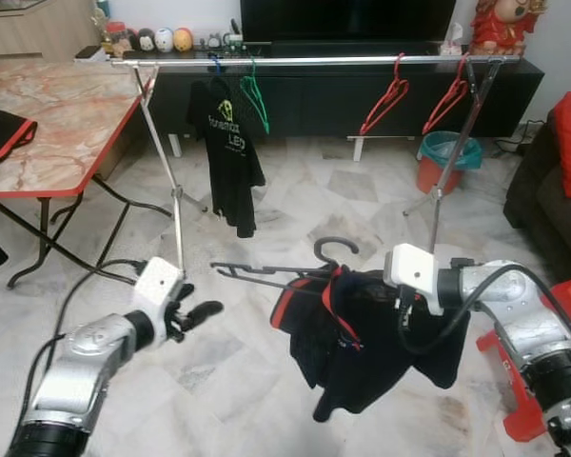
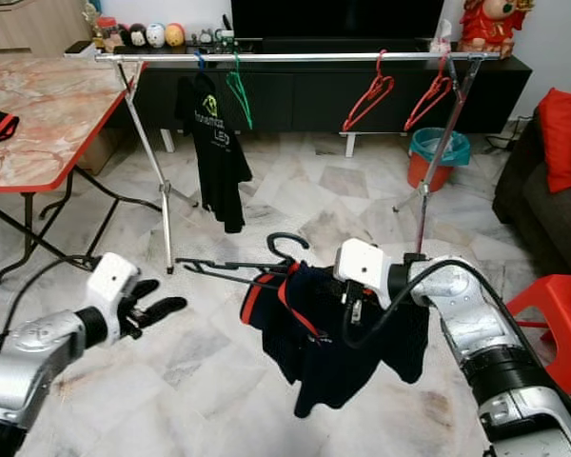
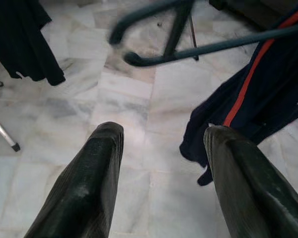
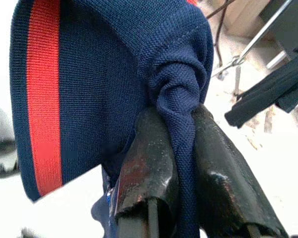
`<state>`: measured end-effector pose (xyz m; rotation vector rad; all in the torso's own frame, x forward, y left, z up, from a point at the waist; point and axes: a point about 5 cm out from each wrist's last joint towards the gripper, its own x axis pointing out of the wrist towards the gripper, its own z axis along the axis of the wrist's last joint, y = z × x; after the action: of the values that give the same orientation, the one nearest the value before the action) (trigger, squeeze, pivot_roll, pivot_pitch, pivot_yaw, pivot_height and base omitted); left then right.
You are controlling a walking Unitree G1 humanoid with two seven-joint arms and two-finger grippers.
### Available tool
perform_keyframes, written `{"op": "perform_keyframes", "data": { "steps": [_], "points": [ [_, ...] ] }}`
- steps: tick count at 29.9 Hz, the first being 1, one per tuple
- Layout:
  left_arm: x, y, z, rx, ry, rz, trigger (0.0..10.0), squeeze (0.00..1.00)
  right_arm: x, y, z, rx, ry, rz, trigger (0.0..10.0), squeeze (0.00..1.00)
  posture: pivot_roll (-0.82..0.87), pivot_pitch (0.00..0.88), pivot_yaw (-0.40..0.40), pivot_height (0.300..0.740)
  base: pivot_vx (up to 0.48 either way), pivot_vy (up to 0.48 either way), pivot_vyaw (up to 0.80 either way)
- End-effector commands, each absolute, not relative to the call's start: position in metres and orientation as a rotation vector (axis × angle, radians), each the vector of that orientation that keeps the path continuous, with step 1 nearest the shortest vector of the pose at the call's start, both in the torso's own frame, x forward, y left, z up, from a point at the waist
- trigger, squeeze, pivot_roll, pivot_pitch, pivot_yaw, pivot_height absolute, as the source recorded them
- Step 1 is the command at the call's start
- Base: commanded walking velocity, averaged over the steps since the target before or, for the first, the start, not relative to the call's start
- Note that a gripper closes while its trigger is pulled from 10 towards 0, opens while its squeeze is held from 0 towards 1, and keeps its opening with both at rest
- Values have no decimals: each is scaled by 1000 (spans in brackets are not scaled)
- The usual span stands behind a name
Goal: Hang hanger
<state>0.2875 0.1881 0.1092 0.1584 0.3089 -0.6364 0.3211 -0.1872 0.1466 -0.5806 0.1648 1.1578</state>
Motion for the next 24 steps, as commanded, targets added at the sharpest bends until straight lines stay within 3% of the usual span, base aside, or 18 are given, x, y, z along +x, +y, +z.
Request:
{"op": "perform_keyframes", "data": {
  "steps": [1,7,24],
  "points": [
    [289,182,112,134,286,-671,10000,0,327,-180,167,-571,67,1158,0,0,-65,6,24,740,0,0,0],
    [287,170,109,44,255,-746,10000,0,328,-175,173,-515,25,1165,0,0,-65,2,22,740,0,0,0],
    [287,167,105,48,256,-767,10000,0,326,-172,175,-495,17,1192,0,0,-68,6,21,740,0,0,0]
  ]
}}
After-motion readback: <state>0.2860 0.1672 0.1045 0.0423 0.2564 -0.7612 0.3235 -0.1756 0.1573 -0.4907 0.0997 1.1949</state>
